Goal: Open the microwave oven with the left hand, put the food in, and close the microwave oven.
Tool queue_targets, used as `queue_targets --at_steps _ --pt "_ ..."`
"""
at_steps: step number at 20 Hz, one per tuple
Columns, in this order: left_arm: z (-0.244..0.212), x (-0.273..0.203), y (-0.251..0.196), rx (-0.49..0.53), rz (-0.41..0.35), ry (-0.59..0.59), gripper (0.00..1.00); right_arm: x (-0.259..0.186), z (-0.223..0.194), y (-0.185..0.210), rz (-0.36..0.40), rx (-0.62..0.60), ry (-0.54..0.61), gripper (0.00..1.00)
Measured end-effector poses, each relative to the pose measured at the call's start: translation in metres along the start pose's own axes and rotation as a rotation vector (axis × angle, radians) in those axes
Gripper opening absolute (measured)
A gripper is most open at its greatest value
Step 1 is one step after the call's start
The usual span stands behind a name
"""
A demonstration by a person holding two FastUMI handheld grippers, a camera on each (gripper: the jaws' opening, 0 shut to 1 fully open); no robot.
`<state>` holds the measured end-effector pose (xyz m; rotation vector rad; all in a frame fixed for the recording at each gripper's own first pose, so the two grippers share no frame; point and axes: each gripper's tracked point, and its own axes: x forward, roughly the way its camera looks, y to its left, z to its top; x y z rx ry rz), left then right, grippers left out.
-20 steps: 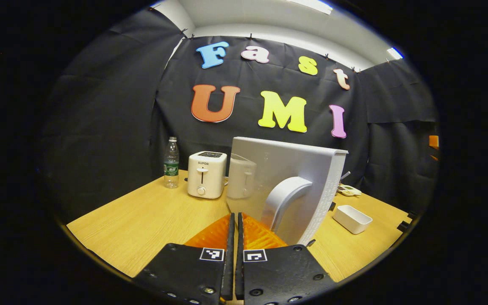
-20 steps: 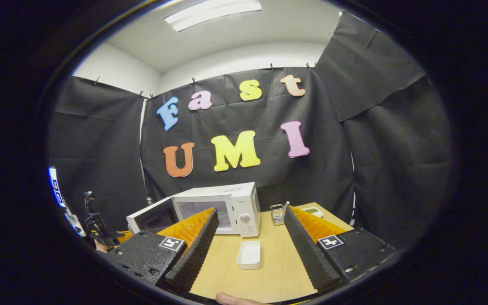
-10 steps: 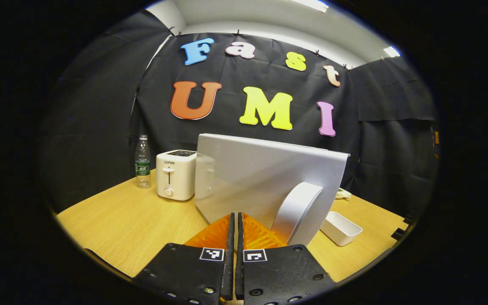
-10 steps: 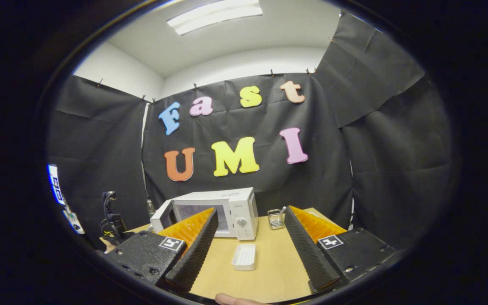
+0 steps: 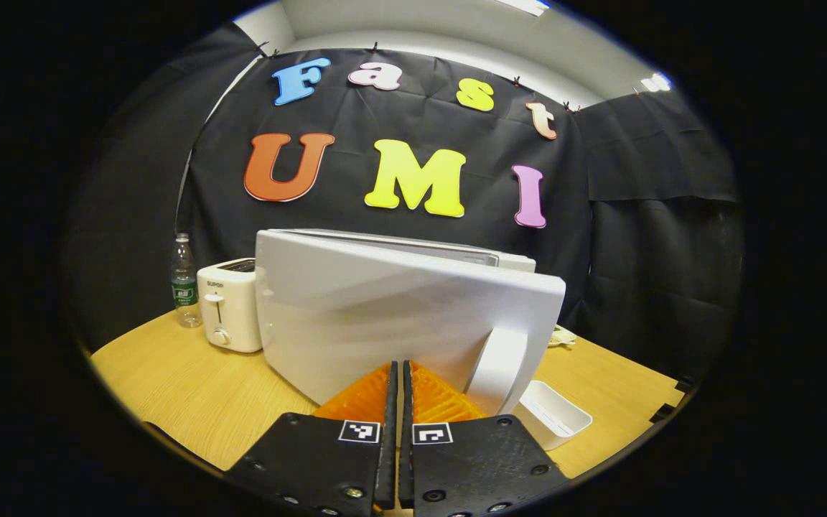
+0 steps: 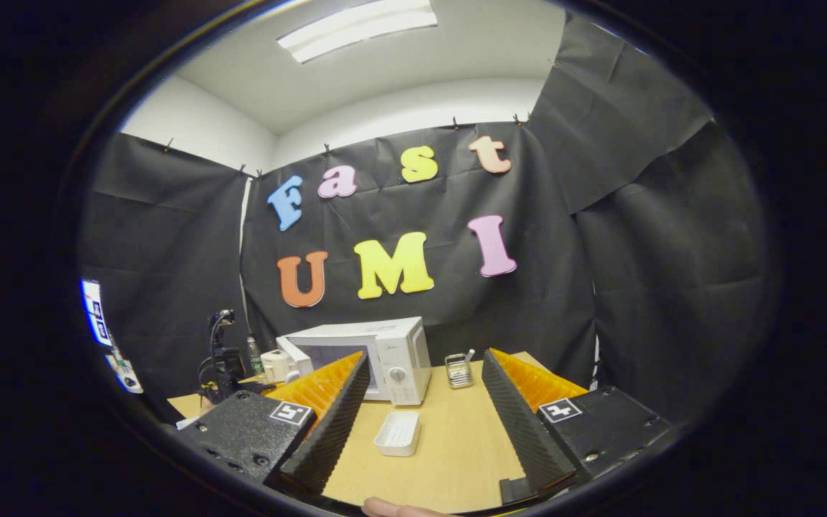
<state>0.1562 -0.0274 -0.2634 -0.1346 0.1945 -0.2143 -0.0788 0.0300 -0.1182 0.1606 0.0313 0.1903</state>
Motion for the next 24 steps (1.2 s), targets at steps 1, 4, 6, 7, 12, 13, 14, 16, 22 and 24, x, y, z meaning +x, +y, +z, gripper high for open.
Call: queue_targets --at_steps 1,4,6,7,12,13,14,16,22,24 --pt "0.000 0.007 -0.004 0.000 0.000 0.006 0.02 -0.001 -0.001 -0.008 -0.008 0.003 0.001 1.00" --pt "0.000 0.031 -0.021 -0.009 -0.021 0.018 0.02 0.002 -0.004 -0.030 -0.041 0.017 0.004 0.99" --pt "-0.002 0.047 -0.030 0.001 -0.020 0.024 0.02 0.005 -0.008 -0.038 -0.047 0.026 0.017 0.99" --pt "-0.003 0.057 -0.032 0.006 -0.014 0.031 0.02 0.007 -0.010 -0.043 -0.050 0.022 0.025 0.99" --pt "-0.002 0.099 -0.044 0.013 -0.002 0.062 0.02 0.010 -0.007 -0.057 -0.055 -0.029 0.035 1.00" --pt "-0.001 0.109 -0.045 0.020 0.007 0.066 0.02 0.009 -0.003 -0.059 -0.055 -0.043 0.029 1.00" --pt "-0.001 0.119 -0.045 0.020 0.015 0.069 0.02 0.009 0.000 -0.062 -0.059 -0.058 0.025 1.00" --pt "0.001 0.138 -0.045 0.009 0.031 0.072 0.02 0.005 0.005 -0.065 -0.064 -0.083 0.013 1.00" --pt "0.002 0.155 -0.046 -0.006 0.073 0.085 0.08 0.003 0.007 -0.067 -0.064 -0.079 0.007 1.00" --pt "0.001 0.154 -0.046 -0.042 0.073 0.103 0.07 0.002 0.003 -0.063 -0.055 -0.073 0.020 1.00"
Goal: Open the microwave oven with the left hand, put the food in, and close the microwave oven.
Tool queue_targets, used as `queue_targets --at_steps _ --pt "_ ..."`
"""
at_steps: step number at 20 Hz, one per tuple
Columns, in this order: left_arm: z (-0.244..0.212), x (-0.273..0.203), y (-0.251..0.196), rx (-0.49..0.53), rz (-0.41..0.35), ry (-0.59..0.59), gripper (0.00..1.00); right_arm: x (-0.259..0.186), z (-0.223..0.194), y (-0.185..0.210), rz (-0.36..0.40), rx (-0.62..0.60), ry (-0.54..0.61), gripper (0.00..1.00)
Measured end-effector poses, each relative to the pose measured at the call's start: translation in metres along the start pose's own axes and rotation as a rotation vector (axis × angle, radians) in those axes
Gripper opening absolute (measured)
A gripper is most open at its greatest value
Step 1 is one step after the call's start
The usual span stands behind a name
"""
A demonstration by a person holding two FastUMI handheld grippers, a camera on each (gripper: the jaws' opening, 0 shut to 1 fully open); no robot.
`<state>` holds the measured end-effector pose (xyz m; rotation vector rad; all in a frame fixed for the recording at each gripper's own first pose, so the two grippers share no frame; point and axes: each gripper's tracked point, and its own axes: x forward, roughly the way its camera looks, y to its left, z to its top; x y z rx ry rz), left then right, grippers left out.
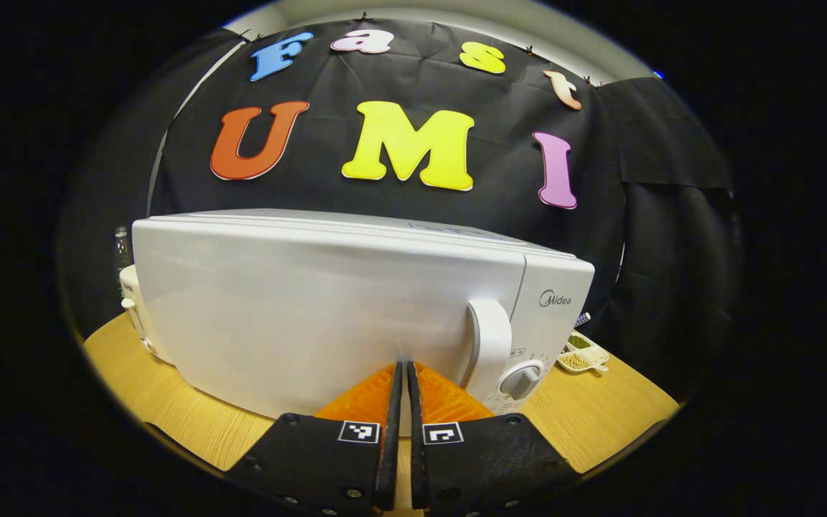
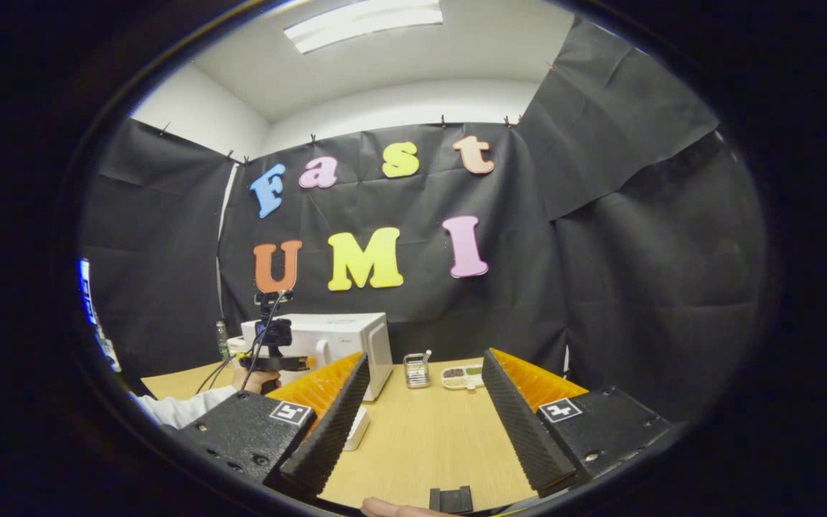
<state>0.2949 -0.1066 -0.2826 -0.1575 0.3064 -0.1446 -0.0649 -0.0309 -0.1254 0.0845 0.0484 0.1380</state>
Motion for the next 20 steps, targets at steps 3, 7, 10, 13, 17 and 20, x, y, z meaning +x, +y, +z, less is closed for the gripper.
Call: queue_targets --at_steps 3,7,10,13,17,20 --pt "0.001 -0.001 -0.001 -0.054 -0.007 0.011 0.08 -0.003 0.004 0.003 0.006 -0.007 -0.010 1.00" --pt "-0.004 -0.001 -0.002 -0.084 -0.018 0.052 0.08 -0.004 0.000 0.004 -0.012 0.011 0.002 1.00" --pt "-0.015 -0.020 0.004 -0.056 0.008 0.124 0.13 -0.006 -0.005 0.013 -0.005 0.014 0.032 1.00" --pt "-0.001 -0.048 -0.009 -0.032 -0.035 0.097 0.13 -0.005 -0.003 0.017 -0.025 0.014 0.046 0.99" --pt "0.036 -0.099 -0.010 0.029 -0.017 0.036 0.25 -0.003 0.008 0.039 -0.007 -0.026 0.042 0.99" --pt "0.060 -0.138 0.001 0.104 0.047 0.015 0.51 -0.001 0.020 0.042 -0.038 -0.049 0.019 0.99"
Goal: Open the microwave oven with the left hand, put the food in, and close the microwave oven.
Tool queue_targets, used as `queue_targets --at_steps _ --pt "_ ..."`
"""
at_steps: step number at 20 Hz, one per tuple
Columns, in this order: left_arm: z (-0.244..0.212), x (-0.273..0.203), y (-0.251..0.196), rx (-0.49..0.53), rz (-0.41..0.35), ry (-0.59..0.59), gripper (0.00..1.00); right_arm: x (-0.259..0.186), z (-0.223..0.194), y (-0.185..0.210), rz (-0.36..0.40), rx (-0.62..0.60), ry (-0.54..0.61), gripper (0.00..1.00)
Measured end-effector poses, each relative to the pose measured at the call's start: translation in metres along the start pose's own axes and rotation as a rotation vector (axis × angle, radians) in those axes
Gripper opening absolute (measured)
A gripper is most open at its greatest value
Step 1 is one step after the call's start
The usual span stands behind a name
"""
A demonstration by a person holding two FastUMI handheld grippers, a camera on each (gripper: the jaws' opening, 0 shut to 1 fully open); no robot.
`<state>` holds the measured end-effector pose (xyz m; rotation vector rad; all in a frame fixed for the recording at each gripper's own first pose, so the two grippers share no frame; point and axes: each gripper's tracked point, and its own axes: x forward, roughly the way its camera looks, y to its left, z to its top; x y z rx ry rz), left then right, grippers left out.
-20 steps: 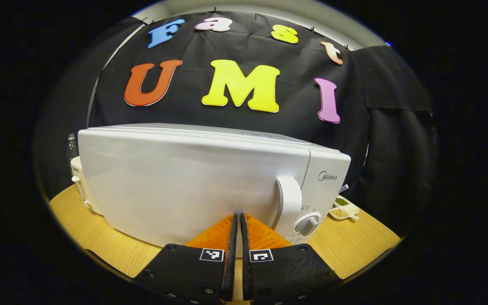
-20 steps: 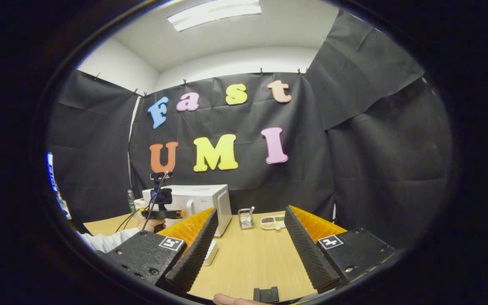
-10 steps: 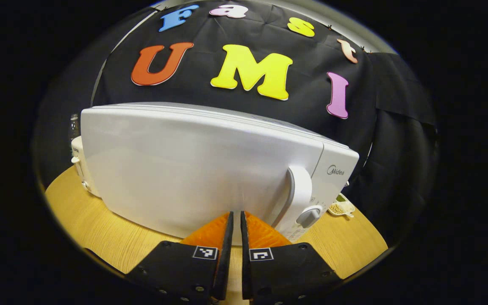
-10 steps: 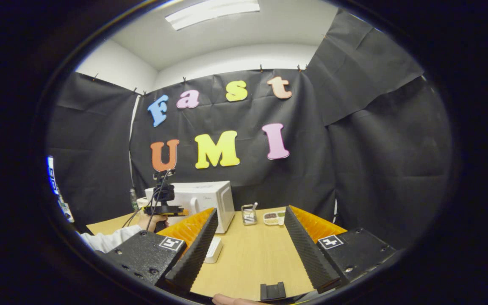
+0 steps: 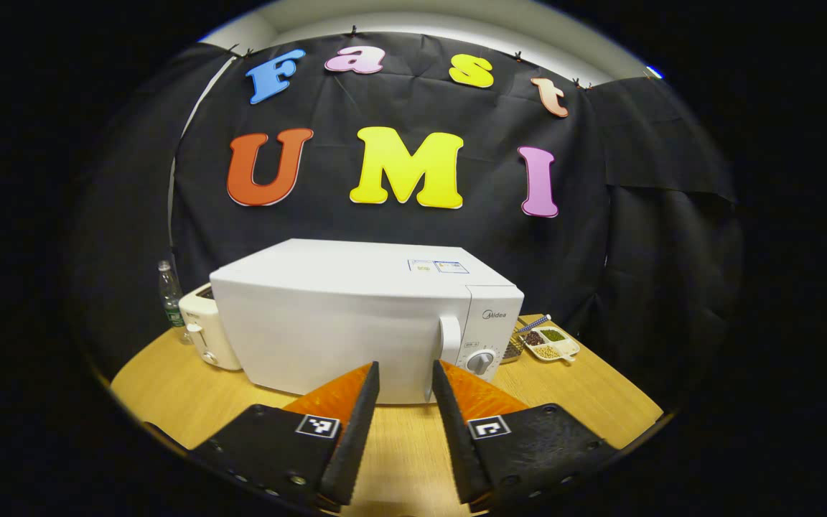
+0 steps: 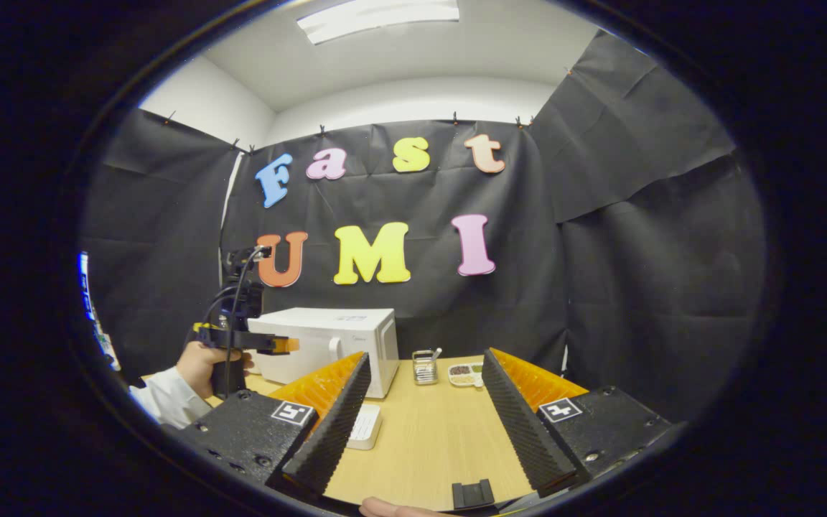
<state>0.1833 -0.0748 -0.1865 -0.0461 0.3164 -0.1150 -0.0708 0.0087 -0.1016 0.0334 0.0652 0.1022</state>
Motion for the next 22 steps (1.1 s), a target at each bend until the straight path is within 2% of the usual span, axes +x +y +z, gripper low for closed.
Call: queue_targets --at_steps 1,2,4,5,6,7,9,10,11,12,15,16,20,22 --pt "0.007 -0.013 0.006 0.024 0.028 -0.027 0.54 0.001 0.002 0.002 -0.005 -0.002 -0.003 0.99" --pt "0.017 -0.024 0.010 0.045 0.044 -0.040 1.00 0.001 0.003 0.006 -0.006 0.000 -0.001 0.99" --pt "0.029 -0.048 0.011 0.060 0.042 -0.074 0.93 0.004 0.008 0.013 0.003 0.010 0.001 0.99" --pt "0.034 -0.060 0.012 0.056 0.036 -0.077 0.93 0.006 0.011 0.016 0.006 0.012 0.001 0.87" --pt "0.035 -0.072 0.013 0.045 0.032 -0.075 0.93 0.008 0.014 0.018 0.006 0.010 -0.001 0.87" --pt "0.039 -0.083 0.015 0.034 0.021 -0.077 0.94 0.010 0.018 0.018 0.002 0.006 -0.004 0.99" --pt "0.048 -0.104 0.021 0.013 0.008 -0.095 0.94 0.013 0.025 0.019 -0.013 0.000 -0.011 0.99" --pt "0.053 -0.113 0.024 0.008 0.003 -0.110 0.94 0.015 0.027 0.020 -0.017 -0.002 -0.012 0.87" --pt "0.058 -0.124 0.032 0.009 0.012 -0.124 0.94 0.016 0.029 0.024 -0.018 -0.001 -0.011 0.87" --pt "0.063 -0.134 0.039 0.015 0.017 -0.137 0.94 0.019 0.032 0.028 -0.011 0.001 -0.012 0.99" --pt "0.079 -0.162 0.069 0.050 0.076 -0.199 0.94 0.024 0.040 0.037 0.007 0.008 -0.008 0.99" --pt "0.082 -0.171 0.077 0.063 0.093 -0.216 0.94 0.025 0.045 0.039 0.007 0.013 -0.012 0.87" --pt "0.092 -0.211 0.097 0.075 0.182 -0.287 0.94 0.029 0.056 0.044 0.005 0.044 -0.026 0.87" --pt "0.085 -0.227 0.087 0.096 0.182 -0.283 0.93 0.030 0.060 0.050 0.011 0.033 -0.024 0.87"
